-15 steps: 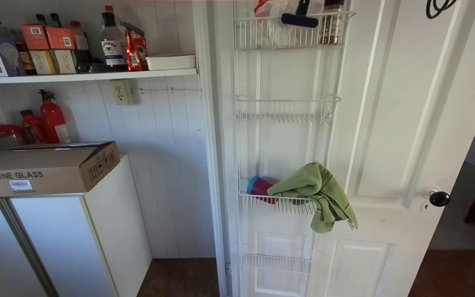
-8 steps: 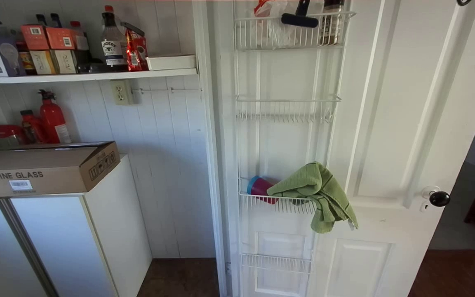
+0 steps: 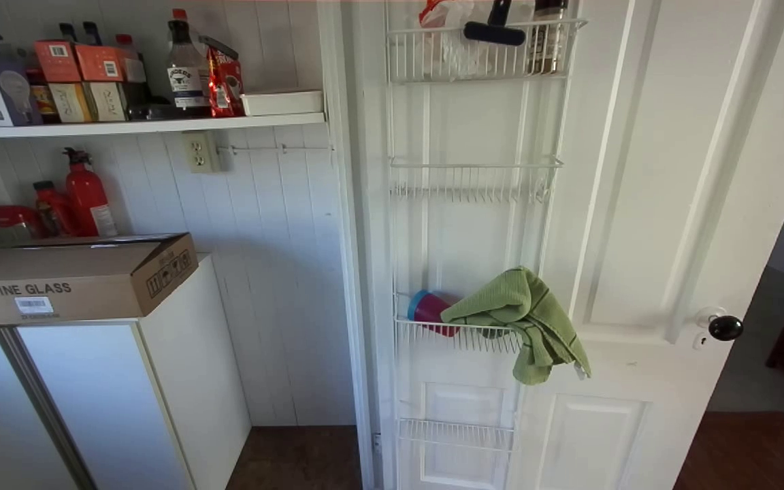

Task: Take the book off of the top shelf and place it on the empty shelf

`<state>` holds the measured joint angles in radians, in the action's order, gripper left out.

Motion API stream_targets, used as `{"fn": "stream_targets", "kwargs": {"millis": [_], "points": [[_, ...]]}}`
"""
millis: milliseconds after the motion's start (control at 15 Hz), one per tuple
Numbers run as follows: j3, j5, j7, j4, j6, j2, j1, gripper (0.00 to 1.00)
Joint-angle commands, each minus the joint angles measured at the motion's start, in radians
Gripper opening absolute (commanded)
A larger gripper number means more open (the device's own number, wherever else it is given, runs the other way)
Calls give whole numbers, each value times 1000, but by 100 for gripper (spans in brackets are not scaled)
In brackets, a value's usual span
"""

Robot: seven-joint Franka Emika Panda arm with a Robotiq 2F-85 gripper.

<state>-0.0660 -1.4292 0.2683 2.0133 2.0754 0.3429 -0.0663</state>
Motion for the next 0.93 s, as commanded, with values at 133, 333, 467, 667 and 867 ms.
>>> {"fn": "stream_targets", "kwargs": {"millis": [133,333,467,667,867], "points": [[-42,30,-60,20,-30,45,-41,5],[-59,41,-69,46,-67,60,-51,5],[-69,41,-60,87,-116,75,-52,5],[-75,64,-49,165,-222,101,-53,5],[-77,116,-37,246,-302,121,-69,5]]}}
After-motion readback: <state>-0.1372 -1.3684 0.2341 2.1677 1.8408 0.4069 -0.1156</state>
